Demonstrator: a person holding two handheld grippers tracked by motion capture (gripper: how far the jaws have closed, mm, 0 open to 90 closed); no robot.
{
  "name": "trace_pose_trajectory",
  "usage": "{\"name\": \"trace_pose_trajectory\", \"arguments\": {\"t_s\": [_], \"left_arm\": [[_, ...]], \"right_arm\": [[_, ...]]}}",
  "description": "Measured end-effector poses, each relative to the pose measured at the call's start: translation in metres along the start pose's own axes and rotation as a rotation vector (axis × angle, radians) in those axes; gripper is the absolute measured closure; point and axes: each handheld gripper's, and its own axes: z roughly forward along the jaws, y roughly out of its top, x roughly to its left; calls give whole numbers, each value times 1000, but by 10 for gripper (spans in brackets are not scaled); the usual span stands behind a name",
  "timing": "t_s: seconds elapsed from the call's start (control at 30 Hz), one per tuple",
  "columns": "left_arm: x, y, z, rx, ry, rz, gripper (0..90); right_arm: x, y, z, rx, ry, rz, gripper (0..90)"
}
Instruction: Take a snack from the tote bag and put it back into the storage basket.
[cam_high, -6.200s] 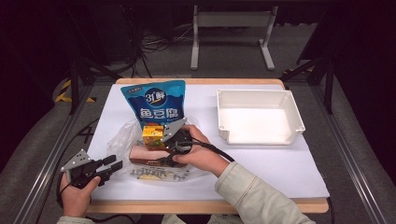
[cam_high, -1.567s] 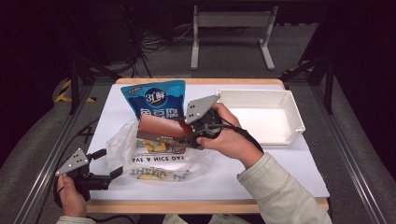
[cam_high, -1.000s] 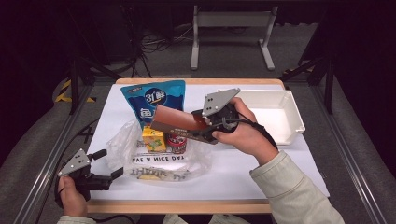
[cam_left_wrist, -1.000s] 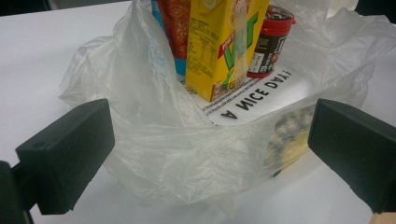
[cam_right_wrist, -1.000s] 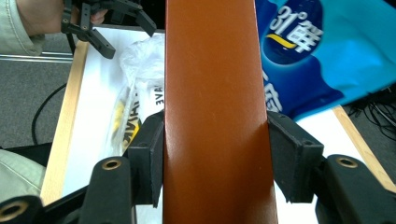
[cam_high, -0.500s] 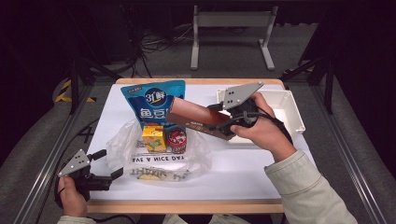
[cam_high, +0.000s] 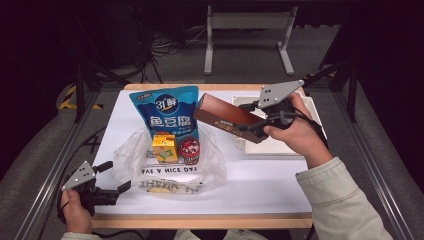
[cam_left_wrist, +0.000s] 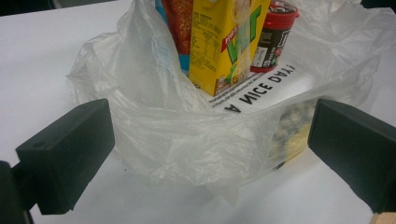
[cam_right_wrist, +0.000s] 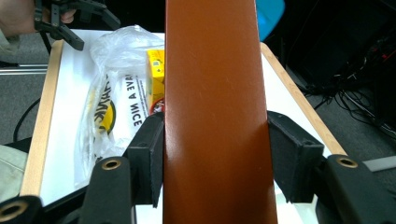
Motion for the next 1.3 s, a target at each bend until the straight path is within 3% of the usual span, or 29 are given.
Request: {"name": "trace_pose_trajectory", "arguments": {"t_s": [0.67, 1.3], "left_arm": [[-2, -1, -2, 6, 14, 12, 10], [-19, -3, -17, -8, 33, 31, 9]], "right_arm": [[-30, -24, -28, 39, -57, 43, 433], [-60, -42, -34, 60, -92, 59, 432]]}}
